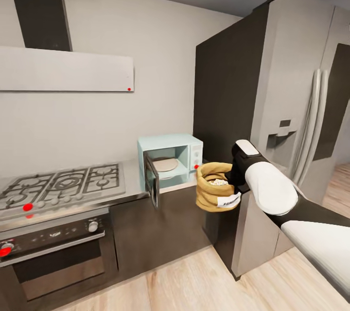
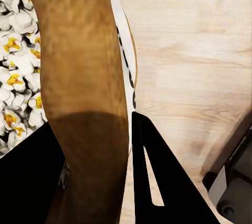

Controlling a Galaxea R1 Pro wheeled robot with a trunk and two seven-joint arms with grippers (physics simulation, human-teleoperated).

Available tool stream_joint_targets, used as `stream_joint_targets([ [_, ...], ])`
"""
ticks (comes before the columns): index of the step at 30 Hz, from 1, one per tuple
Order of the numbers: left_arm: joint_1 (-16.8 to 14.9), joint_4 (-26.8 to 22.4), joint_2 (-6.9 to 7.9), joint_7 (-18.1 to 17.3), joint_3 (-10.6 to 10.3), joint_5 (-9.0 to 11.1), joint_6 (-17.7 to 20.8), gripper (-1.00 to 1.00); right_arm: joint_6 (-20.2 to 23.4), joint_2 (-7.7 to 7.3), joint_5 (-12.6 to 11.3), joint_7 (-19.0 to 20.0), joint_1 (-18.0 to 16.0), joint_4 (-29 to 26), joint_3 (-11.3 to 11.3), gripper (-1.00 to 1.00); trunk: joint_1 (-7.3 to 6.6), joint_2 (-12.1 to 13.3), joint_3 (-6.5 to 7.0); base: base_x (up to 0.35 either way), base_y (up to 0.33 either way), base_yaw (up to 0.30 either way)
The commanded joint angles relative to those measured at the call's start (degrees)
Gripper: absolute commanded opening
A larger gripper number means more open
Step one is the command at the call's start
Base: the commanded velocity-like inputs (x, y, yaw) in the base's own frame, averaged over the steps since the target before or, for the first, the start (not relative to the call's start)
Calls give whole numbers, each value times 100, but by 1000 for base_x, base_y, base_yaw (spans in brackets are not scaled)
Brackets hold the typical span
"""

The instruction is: In the kitchen, take the popcorn bag from the countertop, put it into the microwave, and heat it until the popcorn is cooked so the cooked popcorn ends up inside the bag.

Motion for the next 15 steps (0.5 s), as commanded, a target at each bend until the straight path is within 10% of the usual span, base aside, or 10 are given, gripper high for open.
stream_joint_targets([
  [1, -2, -13, 0, 1, 2, -1, 34, 100, 59, 0, -42, -36, -1, -16, 19, -100, 1, -7, -11, 21, -228, 5],
  [15, -2, -15, 2, 1, 2, -1, 34, 100, 57, 1, -38, -35, -1, -16, 27, -100, 1, -7, -11, 2, -217, 198],
])
